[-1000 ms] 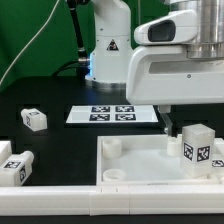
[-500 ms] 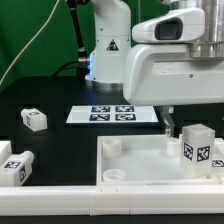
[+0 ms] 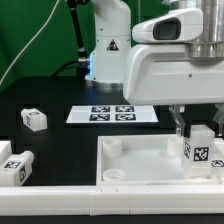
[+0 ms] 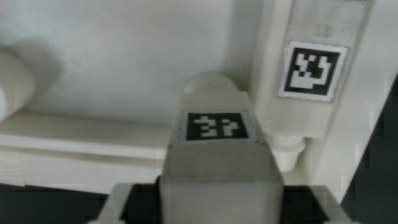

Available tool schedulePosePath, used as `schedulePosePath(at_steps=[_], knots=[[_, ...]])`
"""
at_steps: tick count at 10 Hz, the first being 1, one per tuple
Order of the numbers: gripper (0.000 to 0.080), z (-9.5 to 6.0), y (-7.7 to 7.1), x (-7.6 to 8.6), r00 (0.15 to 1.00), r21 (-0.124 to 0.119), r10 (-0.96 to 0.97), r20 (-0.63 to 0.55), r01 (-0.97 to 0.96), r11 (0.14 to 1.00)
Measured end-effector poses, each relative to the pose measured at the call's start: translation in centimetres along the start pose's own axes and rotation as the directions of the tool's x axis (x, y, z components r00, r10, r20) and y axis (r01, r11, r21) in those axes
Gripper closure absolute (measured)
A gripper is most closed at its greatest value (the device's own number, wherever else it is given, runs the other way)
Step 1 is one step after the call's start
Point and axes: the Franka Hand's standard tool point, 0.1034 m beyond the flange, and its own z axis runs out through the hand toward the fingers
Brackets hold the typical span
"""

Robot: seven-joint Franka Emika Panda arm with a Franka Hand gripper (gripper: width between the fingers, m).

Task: Assemble one leg

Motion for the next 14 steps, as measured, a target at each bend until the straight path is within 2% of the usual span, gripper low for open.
schedulePosePath(at_steps=[2,5,7,8,10,11,13,14], knots=[[0.0520,0.07,0.06,-0.10,0.974,-0.001,0.228,-0.004,-0.228,0.974],[0.0518,0.06,-0.03,-0.36,0.837,0.006,0.546,-0.026,-0.547,0.837],[0.0518,0.05,-0.18,-0.51,0.679,0.011,0.734,-0.024,-0.734,0.679],[0.0518,0.05,-0.24,-0.53,0.614,0.011,0.789,-0.024,-0.789,0.614],[0.0518,0.04,-0.25,-0.47,0.432,0.013,0.902,-0.021,-0.902,0.432],[0.0518,0.04,-0.23,-0.47,0.408,0.015,0.913,-0.018,-0.913,0.408],[0.0509,0.02,-0.31,-0.51,0.457,0.010,0.889,-0.019,-0.889,0.457],[0.0330,-0.19,-0.76,-0.65,0.504,-0.021,0.864,-0.018,-0.864,0.503]])
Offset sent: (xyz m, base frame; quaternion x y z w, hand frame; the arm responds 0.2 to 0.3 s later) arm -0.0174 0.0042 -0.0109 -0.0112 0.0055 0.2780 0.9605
